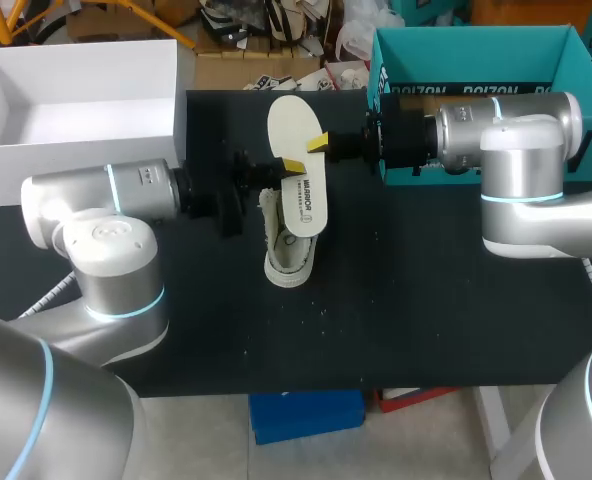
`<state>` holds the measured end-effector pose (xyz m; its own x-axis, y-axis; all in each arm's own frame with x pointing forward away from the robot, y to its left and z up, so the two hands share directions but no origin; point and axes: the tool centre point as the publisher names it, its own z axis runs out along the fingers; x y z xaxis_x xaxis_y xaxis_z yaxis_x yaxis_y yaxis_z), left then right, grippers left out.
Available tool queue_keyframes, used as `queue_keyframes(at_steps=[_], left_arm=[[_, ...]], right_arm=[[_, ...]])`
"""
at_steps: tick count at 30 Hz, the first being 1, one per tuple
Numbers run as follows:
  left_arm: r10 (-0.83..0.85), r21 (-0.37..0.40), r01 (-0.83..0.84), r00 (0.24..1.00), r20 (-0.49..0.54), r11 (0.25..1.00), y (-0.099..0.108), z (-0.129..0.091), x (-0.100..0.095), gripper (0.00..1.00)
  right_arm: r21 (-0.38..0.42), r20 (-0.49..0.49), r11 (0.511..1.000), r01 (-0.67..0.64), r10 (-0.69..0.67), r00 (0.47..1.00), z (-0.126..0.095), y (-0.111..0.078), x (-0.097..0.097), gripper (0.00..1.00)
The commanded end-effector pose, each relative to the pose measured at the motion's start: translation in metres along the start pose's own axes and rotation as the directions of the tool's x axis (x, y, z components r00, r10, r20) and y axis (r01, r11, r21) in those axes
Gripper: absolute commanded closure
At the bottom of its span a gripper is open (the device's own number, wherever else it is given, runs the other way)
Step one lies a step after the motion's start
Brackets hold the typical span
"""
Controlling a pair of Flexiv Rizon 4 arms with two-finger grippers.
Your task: Take the shoe out of the shoebox, open the shoe tongue, remove and reinsert the insole, then place the shoe into the shoebox
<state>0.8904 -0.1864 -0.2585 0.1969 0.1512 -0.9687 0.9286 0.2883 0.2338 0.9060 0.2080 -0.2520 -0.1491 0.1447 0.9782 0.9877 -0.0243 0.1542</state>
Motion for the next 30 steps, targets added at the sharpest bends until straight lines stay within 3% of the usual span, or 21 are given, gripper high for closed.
queue_keyframes(at_steps=[1,6,13,30], left_arm=[[0.008,-0.017,-0.009,0.998,-0.057,1.0,-0.006,0.002,-0.006,1.0],[-0.003,0.014,0.005,0.986,-0.167,1.0,-0.018,-0.013,-0.013,1.0],[-0.055,0.022,0.064,0.958,-0.283,0.998,-0.04,-0.039,-0.003,1.0],[-0.107,0.097,0.159,0.909,-0.403,0.983,-0.095,-0.083,0.012,1.0]], right_arm=[[-0.006,0.013,1.0,0.003,-0.003,1.0,0.001,0.0,0.002,0.0],[-0.01,0.1,1.0,0.008,-0.007,0.995,-0.006,-0.004,0.005,0.0],[-0.063,0.205,0.998,0.018,-0.005,0.979,-0.031,-0.011,0.01,0.0],[-0.089,0.453,0.994,0.07,-0.023,0.891,-0.084,-0.047,0.025,0.0]])
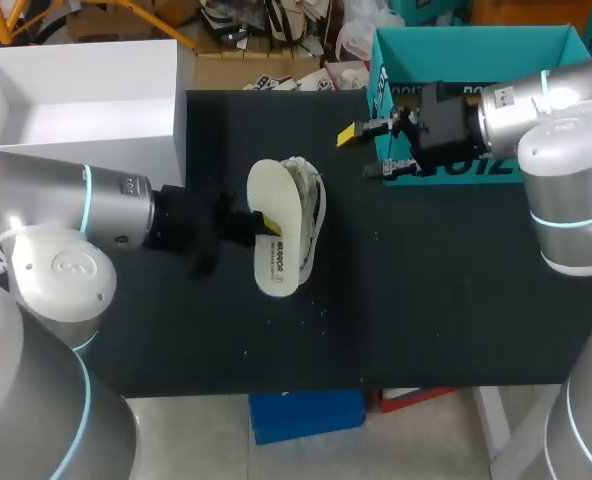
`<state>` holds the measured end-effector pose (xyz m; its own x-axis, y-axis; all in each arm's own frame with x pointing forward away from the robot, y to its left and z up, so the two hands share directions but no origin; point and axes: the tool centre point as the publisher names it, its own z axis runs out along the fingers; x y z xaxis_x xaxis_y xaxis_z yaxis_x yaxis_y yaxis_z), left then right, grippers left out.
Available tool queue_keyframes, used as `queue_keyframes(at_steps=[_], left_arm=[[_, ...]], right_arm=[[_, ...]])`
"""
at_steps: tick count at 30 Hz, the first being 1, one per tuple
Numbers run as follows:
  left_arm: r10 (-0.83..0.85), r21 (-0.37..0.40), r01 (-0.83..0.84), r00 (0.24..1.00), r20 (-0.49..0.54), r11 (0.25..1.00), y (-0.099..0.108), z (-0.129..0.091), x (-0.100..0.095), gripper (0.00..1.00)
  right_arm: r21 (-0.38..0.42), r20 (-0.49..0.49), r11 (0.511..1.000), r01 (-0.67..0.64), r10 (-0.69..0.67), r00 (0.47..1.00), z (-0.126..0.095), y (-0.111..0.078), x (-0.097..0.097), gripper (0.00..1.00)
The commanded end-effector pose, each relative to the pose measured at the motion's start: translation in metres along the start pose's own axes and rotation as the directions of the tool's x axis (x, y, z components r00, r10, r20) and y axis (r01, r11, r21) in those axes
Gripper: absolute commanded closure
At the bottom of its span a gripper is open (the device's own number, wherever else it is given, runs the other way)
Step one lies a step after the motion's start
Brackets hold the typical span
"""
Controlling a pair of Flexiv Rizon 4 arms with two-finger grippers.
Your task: Take the shoe out of the shoebox, open the shoe tongue, remove and reinsert the insole, then place the shoe into the shoebox
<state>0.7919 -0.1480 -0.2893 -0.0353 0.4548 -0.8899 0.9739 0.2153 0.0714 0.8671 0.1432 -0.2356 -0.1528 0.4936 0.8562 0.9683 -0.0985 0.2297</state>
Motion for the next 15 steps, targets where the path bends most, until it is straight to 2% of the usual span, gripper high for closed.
queue_keyframes(at_steps=[1,15], left_arm=[[-0.007,0.005,0.007,0.999,-0.044,1.0,-0.012,-0.019,0.005,1.0],[-0.013,0.062,0.016,0.998,-0.054,0.998,-0.039,-0.031,0.018,1.0]], right_arm=[[-0.004,0.107,1.0,0.003,-0.003,0.994,-0.023,-0.012,0.007,0.0],[-0.052,0.187,0.999,0.005,0.005,0.982,-0.068,-0.048,0.01,0.0]])
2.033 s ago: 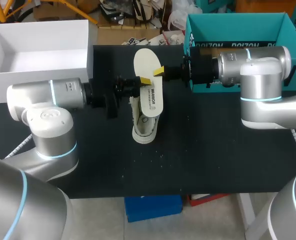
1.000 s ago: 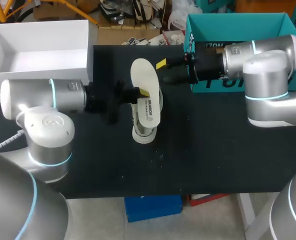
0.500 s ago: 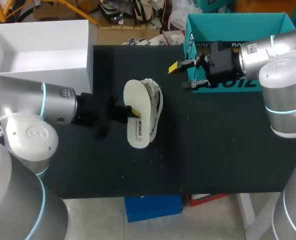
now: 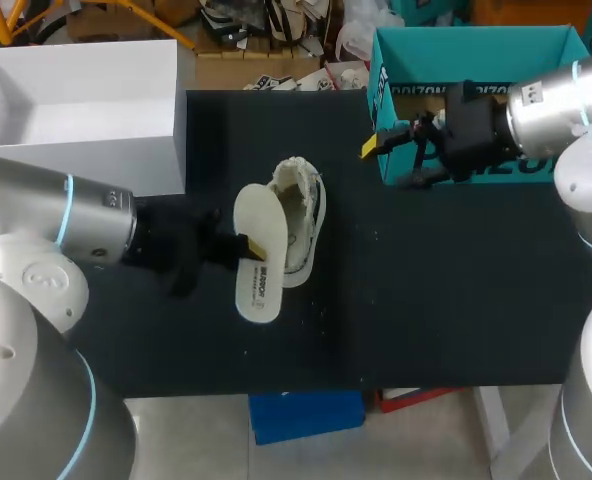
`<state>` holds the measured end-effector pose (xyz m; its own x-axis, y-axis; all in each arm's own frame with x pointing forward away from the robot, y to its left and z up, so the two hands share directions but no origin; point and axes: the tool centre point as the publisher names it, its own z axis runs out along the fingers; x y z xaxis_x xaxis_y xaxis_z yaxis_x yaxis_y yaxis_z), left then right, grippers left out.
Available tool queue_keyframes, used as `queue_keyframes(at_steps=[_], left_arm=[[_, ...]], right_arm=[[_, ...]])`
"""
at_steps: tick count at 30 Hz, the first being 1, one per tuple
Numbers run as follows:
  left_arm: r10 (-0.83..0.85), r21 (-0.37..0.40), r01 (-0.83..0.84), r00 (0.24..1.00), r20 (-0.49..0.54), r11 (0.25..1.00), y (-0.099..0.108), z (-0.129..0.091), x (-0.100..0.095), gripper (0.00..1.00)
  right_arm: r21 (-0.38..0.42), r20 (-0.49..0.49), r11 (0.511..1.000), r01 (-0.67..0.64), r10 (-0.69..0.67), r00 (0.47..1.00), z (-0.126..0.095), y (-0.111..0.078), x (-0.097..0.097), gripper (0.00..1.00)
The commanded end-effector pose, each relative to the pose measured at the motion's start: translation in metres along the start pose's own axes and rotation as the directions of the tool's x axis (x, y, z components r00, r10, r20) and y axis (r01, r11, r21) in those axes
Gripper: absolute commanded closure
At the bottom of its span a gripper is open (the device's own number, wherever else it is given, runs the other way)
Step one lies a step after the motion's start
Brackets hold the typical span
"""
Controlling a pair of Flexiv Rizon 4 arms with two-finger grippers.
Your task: Take the shoe out of the shoebox, open the shoe tongue, remove and reinsert the insole, then place the shoe into the shoebox
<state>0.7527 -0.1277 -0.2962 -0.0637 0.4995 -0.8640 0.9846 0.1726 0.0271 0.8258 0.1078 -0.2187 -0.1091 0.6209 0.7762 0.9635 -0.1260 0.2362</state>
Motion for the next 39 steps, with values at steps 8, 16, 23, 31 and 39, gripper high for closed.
queue_keyframes(at_steps=[8,16,23,31,39], left_arm=[[0.005,0.021,-0.005,1.0,0.012,1.0,-0.01,-0.006,0.006,1.0],[0.009,0.062,-0.01,1.0,0.012,0.998,-0.013,-0.003,0.006,1.0],[0.006,0.082,-0.007,1.0,0.012,0.997,-0.012,0.001,0.011,1.0],[0.001,0.1,-0.003,1.0,0.021,0.995,-0.013,0.004,0.009,1.0],[0.005,0.123,-0.007,1.0,0.018,0.992,-0.012,0.007,0.01,1.0]], right_arm=[[0.007,0.031,0.982,0.189,-0.189,0.981,-0.027,-0.024,0.012,0.0],[0.007,0.031,0.982,0.189,-0.189,0.981,-0.027,-0.024,0.012,0.0],[0.253,0.435,0.763,0.595,-0.639,0.634,-0.012,-0.043,0.007,0.0],[0.253,0.435,0.763,0.595,-0.639,0.634,-0.012,-0.043,0.007,0.0],[0.247,0.523,0.678,0.692,-0.694,0.494,-0.014,-0.064,-0.017,0.0]])
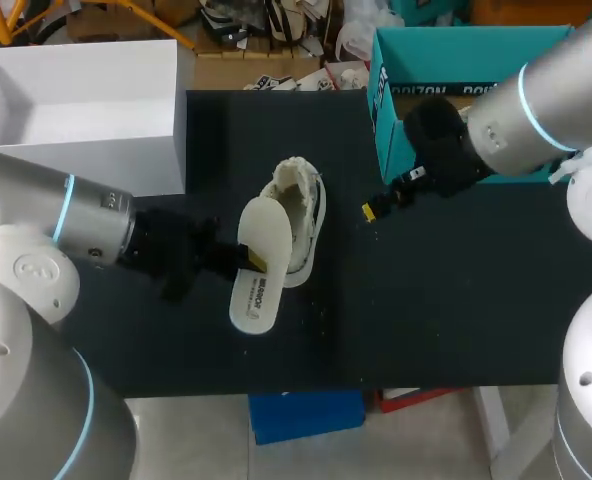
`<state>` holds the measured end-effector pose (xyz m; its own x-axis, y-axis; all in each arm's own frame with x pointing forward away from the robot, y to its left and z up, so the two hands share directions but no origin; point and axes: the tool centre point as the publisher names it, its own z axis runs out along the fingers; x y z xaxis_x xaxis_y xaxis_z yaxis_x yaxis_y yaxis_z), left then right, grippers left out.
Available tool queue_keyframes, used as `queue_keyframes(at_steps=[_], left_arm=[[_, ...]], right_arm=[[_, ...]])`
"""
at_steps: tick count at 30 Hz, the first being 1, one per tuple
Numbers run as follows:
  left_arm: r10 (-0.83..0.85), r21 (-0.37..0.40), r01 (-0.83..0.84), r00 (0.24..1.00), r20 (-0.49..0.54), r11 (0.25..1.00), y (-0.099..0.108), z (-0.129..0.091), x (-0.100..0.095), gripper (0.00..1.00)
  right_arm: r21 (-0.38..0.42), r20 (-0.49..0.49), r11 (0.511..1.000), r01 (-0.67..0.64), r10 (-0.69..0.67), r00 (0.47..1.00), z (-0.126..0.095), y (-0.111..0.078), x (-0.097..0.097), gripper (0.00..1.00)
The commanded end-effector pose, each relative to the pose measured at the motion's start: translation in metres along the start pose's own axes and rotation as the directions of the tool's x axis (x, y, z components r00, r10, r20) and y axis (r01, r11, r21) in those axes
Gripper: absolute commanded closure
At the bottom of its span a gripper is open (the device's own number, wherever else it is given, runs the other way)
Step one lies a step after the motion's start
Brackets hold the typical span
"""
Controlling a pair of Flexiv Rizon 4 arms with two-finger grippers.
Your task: Take the shoe out of the shoebox, open the shoe tongue, remove and reinsert the insole, then place the shoe into the shoebox
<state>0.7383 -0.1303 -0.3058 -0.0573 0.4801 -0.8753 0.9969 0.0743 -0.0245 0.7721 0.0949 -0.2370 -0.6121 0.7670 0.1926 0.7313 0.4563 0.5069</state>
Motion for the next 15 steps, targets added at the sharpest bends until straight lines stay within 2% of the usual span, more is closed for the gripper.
queue_keyframes(at_steps=[1,6,15], left_arm=[[0.001,0.018,-0.001,1.0,-0.006,1.0,0.003,0.003,0.003,1.0],[-0.003,0.036,0.003,1.0,-0.013,0.999,0.002,0.007,0.006,1.0],[-0.005,0.057,0.006,1.0,-0.02,0.998,0.001,0.012,0.005,1.0]], right_arm=[[-0.035,0.262,0.99,0.138,-0.124,0.957,-0.002,-0.011,0.006,0.0],[-0.116,0.26,0.986,0.121,-0.087,0.962,-0.005,-0.02,0.01,0.0],[-0.138,0.271,0.982,0.127,-0.085,0.959,-0.004,-0.026,0.013,0.0]])
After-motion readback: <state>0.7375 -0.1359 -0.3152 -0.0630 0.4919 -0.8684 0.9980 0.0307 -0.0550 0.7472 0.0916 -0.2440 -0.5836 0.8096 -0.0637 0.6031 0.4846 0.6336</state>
